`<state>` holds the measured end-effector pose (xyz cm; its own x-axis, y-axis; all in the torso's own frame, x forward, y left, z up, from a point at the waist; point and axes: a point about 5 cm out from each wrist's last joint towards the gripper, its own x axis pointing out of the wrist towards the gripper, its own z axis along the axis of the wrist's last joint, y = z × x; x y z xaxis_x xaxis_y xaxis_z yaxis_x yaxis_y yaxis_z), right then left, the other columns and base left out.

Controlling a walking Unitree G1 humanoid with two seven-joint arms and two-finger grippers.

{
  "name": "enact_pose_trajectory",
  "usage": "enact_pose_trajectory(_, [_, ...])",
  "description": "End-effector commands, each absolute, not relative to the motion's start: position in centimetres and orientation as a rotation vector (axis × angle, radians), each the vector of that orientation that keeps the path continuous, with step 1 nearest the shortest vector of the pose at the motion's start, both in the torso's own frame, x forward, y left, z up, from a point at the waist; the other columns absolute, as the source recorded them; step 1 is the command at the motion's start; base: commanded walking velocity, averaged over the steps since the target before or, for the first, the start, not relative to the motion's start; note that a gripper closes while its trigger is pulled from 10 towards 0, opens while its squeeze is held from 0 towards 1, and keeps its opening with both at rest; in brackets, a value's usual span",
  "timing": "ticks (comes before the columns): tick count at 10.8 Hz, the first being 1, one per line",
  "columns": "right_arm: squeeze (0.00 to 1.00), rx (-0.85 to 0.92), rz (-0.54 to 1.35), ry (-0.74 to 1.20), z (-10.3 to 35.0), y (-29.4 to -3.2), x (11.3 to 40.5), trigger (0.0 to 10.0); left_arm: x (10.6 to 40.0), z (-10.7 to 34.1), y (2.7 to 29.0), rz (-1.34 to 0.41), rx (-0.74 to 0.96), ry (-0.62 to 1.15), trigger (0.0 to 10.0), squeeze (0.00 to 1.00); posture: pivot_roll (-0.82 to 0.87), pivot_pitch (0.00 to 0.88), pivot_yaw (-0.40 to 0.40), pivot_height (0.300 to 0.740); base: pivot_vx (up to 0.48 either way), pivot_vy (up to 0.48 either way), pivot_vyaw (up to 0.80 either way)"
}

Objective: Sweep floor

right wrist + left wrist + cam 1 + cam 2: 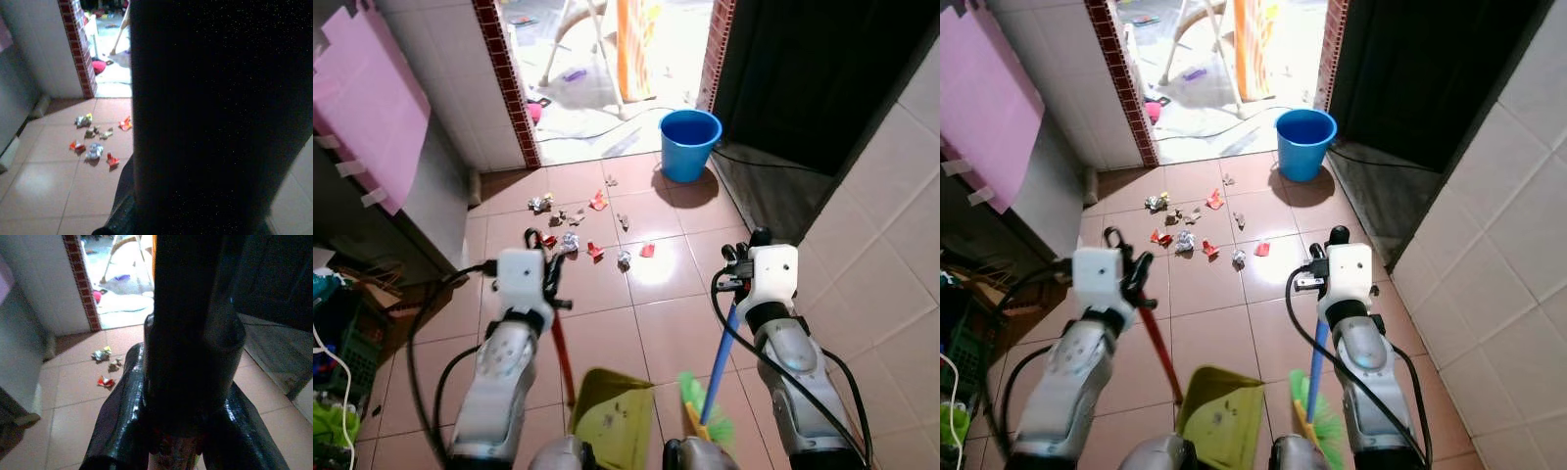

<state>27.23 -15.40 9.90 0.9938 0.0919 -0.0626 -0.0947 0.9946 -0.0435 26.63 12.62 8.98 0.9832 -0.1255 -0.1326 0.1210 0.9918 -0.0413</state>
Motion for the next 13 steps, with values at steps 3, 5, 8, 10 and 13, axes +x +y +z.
enact_pose_trajectory(3, [0.00, -0.038, 0.085, 0.004, 11.8, -15.5, 28.2, 10.0, 27.7, 11.1, 13.7, -0.060, -0.022, 0.028, 10.0, 0.00, -0.06, 0.082, 0.071, 0.740, 0.000, 0.000, 0.00])
enact_pose_trajectory(5, [0.00, -0.067, 0.115, -0.020, 12.4, -15.5, 28.5, 10.0, 28.2, 11.7, 15.6, 0.065, -0.008, -0.017, 10.0, 0.00, -0.04, 0.095, 0.054, 0.740, 0.000, 0.000, 0.00])
enact_pose_trajectory(8, [0.00, -0.085, 0.135, -0.063, 13.1, -14.9, 29.0, 10.0, 28.4, 11.8, 15.7, 0.060, -0.039, -0.027, 10.0, 0.00, -0.05, 0.088, 0.059, 0.740, 0.178, 0.000, 0.35])
enact_pose_trajectory(10, [0.00, -0.081, 0.152, -0.065, 13.2, -14.6, 28.9, 10.0, 29.4, 12.6, 14.4, 0.000, -0.061, -0.063, 10.0, 0.00, -0.05, 0.094, 0.064, 0.740, 0.439, 0.000, 0.24])
enact_pose_trajectory(13, [0.00, -0.100, 0.138, -0.069, 13.2, -14.7, 28.9, 10.0, 29.6, 12.8, 13.2, -0.026, -0.088, -0.065, 10.0, 0.00, -0.05, 0.101, 0.068, 0.740, 0.469, 0.000, 0.00])
